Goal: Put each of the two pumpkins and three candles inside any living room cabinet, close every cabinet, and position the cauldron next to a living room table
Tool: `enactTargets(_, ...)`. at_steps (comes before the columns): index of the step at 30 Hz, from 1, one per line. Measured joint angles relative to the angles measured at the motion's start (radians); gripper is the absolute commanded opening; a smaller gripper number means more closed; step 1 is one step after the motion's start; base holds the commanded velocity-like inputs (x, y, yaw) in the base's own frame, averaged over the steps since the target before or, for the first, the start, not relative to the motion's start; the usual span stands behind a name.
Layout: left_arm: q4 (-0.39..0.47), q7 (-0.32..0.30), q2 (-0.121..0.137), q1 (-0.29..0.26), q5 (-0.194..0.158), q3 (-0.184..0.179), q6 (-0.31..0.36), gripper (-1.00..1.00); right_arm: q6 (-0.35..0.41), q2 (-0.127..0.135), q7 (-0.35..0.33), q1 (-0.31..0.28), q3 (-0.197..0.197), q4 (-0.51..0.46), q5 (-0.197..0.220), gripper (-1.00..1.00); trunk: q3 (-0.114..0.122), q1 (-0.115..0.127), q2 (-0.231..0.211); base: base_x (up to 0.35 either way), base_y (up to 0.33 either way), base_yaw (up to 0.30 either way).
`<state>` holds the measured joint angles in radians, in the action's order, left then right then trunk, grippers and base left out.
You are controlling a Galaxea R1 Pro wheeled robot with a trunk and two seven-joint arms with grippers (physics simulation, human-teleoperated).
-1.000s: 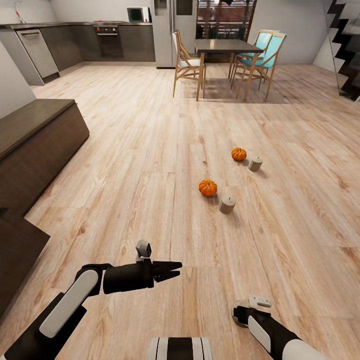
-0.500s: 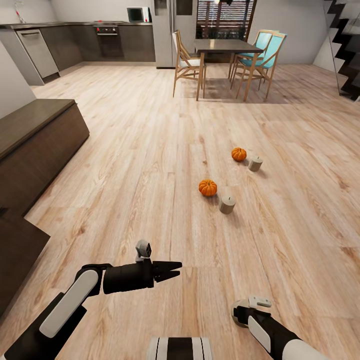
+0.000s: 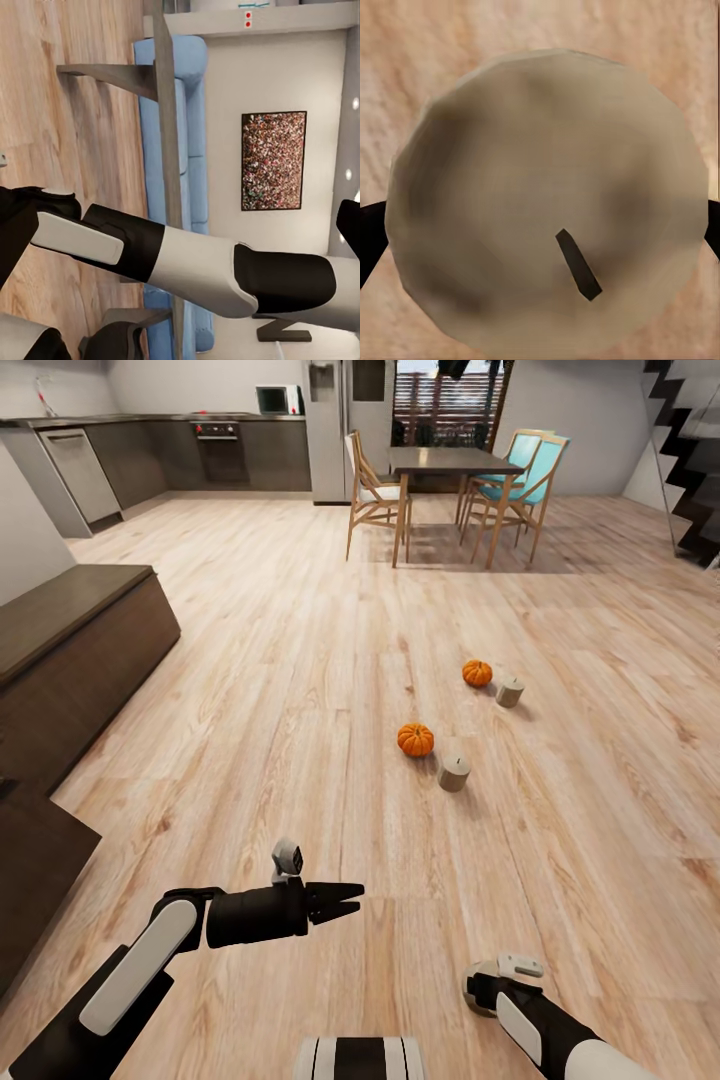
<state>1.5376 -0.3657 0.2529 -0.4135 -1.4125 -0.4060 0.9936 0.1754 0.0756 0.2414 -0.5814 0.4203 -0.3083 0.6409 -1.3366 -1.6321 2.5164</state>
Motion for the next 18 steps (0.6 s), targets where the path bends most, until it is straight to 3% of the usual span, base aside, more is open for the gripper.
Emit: enactTargets(18,-0.002,0.015,0.0,0.0,0.016,0.001,-0.003,1.0,0.011,0.003,-0.002,0.0,-0.001,-0.014,-0.001,-1.0,0.07,0.008,-0.004,0.0,0.0,0.0)
